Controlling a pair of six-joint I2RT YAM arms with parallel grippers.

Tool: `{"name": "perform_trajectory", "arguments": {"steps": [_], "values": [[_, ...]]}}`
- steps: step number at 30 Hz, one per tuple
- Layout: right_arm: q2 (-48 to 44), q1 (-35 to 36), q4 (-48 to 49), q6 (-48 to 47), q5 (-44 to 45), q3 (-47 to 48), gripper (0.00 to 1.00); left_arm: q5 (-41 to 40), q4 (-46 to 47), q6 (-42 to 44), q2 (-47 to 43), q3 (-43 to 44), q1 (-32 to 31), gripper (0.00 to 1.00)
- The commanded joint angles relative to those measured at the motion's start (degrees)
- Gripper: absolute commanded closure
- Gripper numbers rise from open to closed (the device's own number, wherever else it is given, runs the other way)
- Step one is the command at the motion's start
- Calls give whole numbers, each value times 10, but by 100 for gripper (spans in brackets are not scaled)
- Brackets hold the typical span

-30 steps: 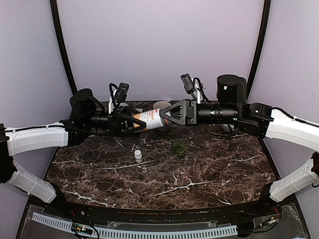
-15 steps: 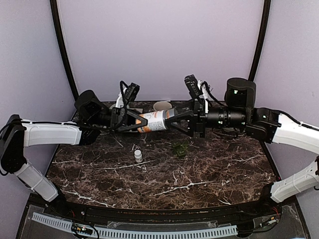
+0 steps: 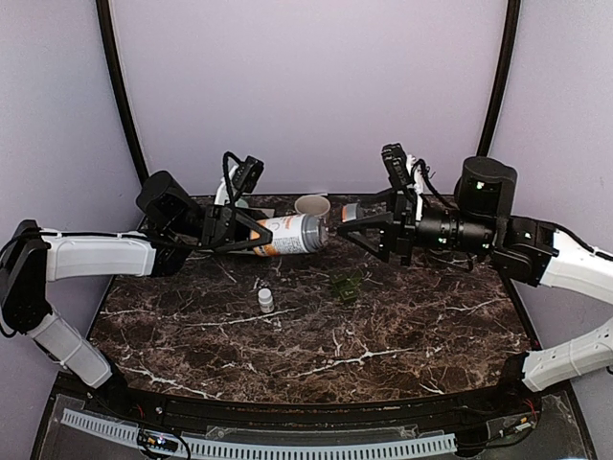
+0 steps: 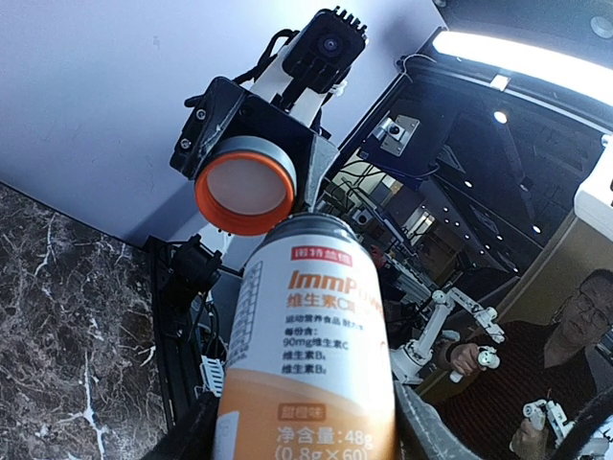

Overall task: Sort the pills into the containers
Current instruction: Unscrew the lid of the pill bottle, then pour the pill into the compartment of the pill container.

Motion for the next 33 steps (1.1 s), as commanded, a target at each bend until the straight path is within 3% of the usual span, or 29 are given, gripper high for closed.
{"name": "perform_trajectory", "arguments": {"steps": [1,18,33], "values": [[-26,-2,35,37,73,-20,83,-12,-49,79,-33,1,0,100],[-80,-4,25,151,316,-132,84,-120,-43,196,28,-62,1,100],[-90,-8,53,193,406,-197,85,-171,20,230,158,-62,1,100]]}}
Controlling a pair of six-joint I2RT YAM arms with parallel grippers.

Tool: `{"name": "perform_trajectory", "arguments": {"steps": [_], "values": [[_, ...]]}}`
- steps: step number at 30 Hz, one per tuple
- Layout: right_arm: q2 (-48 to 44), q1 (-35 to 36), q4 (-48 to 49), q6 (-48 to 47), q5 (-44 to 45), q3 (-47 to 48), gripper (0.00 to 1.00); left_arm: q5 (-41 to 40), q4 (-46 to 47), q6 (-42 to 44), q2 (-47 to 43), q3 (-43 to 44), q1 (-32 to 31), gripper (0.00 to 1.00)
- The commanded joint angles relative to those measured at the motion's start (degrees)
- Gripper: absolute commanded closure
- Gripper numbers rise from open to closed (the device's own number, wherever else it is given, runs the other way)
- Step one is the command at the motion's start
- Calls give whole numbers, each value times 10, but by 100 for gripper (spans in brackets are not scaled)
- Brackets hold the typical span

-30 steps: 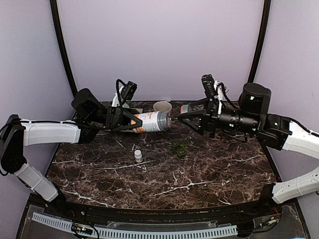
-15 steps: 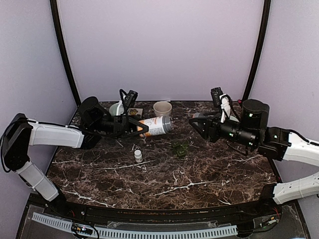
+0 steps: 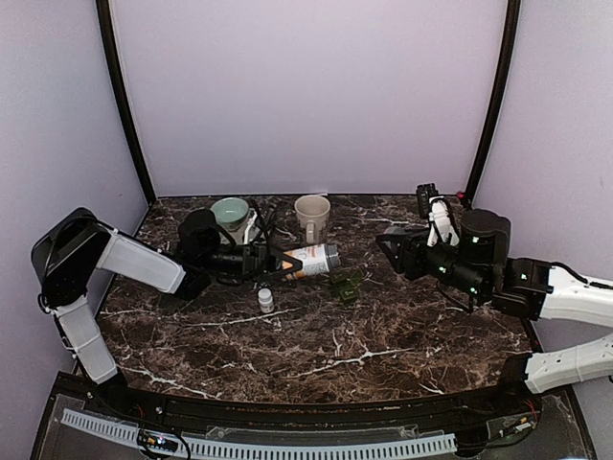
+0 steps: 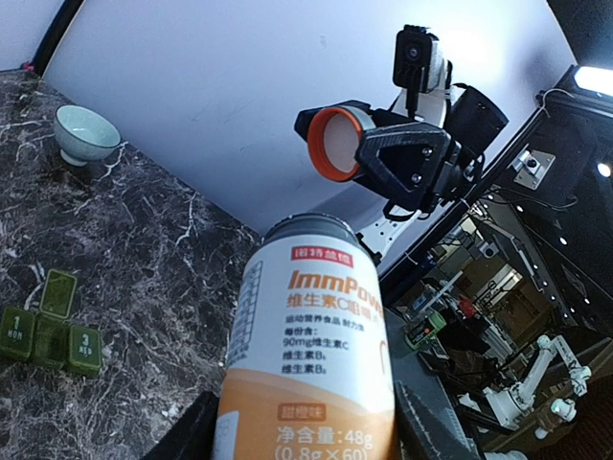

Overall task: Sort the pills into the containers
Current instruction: Pour the pill into the compartment of the pill container.

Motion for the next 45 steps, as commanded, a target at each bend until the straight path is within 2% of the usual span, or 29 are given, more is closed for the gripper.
{"name": "perform_trajectory", "arguments": {"steps": [1,9,32,45], "values": [[-10,-4,34,21,42,-21,85,-19,32,30,26,8,1,100],[-19,-9,42,33,50,-43,85,-56,-69,112,64,41,1,100],[-15,-38,53,28,32,-55,85,-80,-254,230,137,154,1,100],[-14,-44,56,30,22,-57,85,-105,-329,281,145,176,2,100]]}}
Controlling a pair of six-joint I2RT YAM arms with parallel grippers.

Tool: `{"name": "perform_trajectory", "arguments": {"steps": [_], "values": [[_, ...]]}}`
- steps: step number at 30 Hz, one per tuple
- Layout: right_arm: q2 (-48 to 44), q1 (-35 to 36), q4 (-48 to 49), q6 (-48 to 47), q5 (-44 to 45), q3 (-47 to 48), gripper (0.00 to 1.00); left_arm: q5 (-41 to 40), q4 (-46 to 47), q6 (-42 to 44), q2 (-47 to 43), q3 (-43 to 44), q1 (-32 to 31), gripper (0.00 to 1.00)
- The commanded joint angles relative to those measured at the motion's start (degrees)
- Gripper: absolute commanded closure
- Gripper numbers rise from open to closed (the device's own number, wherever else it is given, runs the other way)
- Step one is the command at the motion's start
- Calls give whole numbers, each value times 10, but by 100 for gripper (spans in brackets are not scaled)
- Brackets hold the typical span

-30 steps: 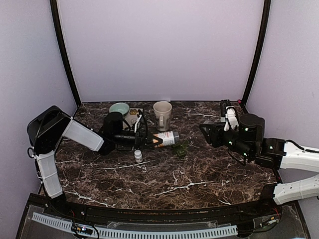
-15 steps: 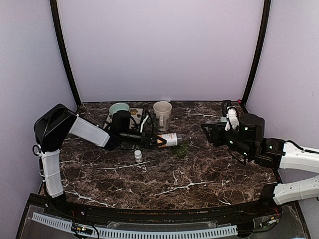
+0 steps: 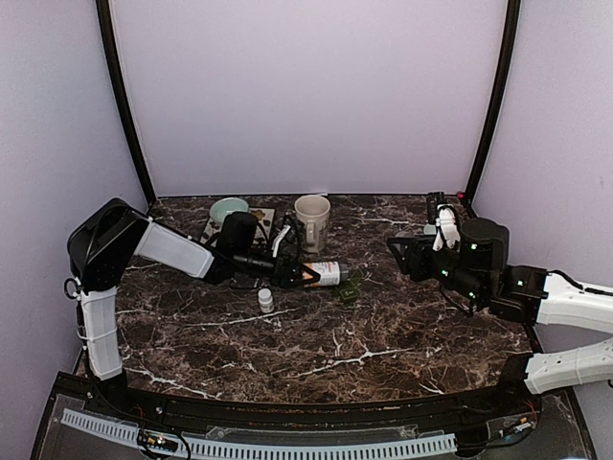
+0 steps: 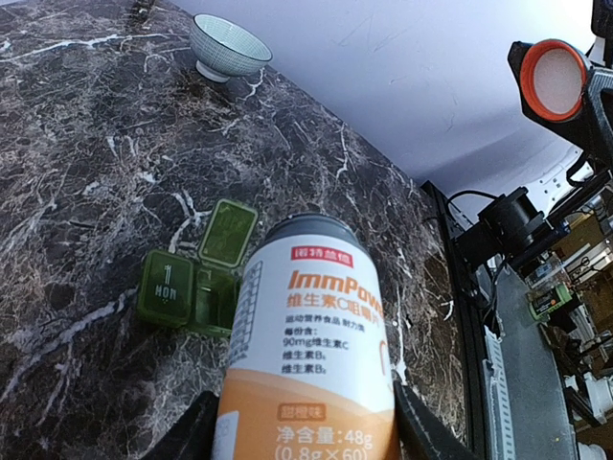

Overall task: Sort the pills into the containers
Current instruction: Pour the pill into the compartment of the pill container.

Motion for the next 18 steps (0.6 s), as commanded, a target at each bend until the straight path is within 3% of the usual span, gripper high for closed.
{"name": "perform_trajectory", "arguments": {"steps": [1,18], "values": [[-3,-5,30,3,-4,-5,86,-6,-29,32,3,23,2,100],[-5,-7,26,5,-9,-5,86,-39,-83,60,14,52,1,100]]}}
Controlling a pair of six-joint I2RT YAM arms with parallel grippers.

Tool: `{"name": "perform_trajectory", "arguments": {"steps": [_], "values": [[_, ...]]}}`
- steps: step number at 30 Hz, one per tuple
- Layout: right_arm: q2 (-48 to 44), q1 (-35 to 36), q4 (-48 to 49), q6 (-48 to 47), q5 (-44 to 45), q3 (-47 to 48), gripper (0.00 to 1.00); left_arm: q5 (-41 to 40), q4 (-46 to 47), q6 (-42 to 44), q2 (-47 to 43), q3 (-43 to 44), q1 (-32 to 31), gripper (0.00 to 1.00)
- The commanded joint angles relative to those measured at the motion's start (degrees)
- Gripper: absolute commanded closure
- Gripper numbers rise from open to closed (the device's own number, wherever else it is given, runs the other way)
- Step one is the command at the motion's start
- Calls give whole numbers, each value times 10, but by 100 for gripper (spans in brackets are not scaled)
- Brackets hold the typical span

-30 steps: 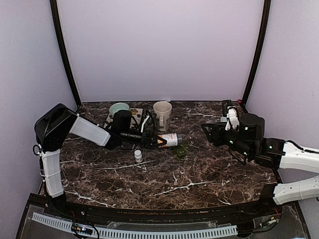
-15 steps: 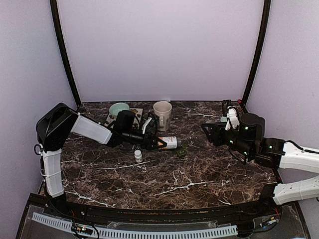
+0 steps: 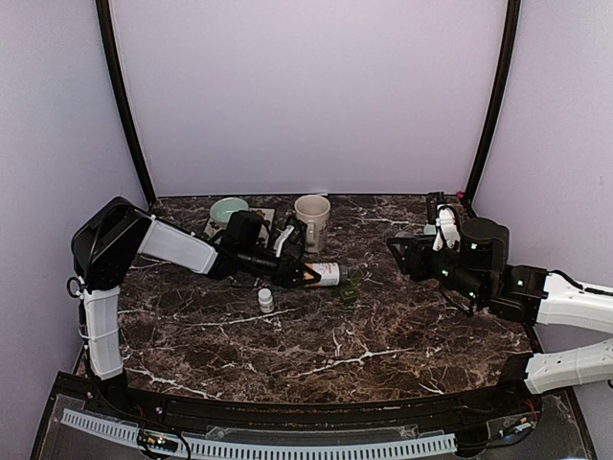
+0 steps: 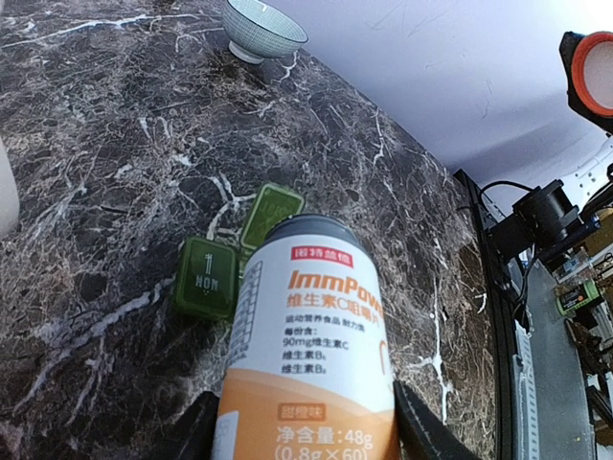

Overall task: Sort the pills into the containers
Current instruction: Pour the pill into the compartment of the pill container.

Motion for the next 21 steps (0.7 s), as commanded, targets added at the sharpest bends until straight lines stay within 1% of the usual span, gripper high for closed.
{"name": "perform_trajectory", "arguments": {"steps": [1,10,21], "values": [[-6,-5,27,5,-4,-5,86,-7,-16,18,-1,21,1,100],[-7,-5,28,6,-5,-8,86,-21,-52,37,-1,32,0,100],[-8,-6,28,7,-7,-11,86,-46,-71,49,3,41,-9,100]]}}
